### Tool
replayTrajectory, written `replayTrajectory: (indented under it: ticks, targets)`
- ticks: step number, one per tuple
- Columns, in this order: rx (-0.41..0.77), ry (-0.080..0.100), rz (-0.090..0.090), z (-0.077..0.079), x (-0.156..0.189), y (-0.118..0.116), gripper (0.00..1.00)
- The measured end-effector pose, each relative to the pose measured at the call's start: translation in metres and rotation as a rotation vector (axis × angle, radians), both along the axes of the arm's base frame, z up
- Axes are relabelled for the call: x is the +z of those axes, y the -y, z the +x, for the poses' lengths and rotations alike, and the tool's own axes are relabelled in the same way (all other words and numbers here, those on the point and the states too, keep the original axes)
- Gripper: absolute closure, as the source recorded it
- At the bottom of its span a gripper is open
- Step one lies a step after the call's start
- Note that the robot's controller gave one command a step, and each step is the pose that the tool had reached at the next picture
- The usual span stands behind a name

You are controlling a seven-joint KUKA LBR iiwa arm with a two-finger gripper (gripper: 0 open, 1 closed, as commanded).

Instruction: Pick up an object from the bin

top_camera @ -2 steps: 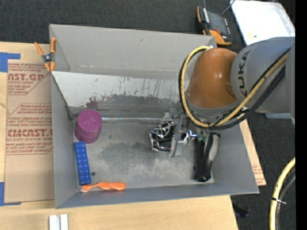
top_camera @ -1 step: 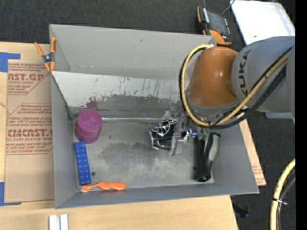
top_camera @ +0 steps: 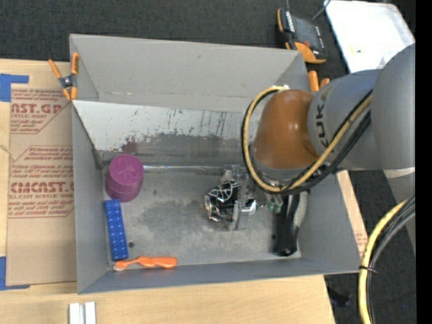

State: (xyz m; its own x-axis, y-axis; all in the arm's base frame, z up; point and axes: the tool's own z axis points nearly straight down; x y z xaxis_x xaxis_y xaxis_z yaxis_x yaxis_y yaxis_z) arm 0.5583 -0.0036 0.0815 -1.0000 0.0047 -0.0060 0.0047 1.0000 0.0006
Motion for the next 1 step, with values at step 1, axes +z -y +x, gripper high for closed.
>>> replayTrajectory:
  ticks: [1]
  targets:
    - [-0.013, 0.007, 0.001, -0.0050, -0.0119, -0.0006, 1.00]
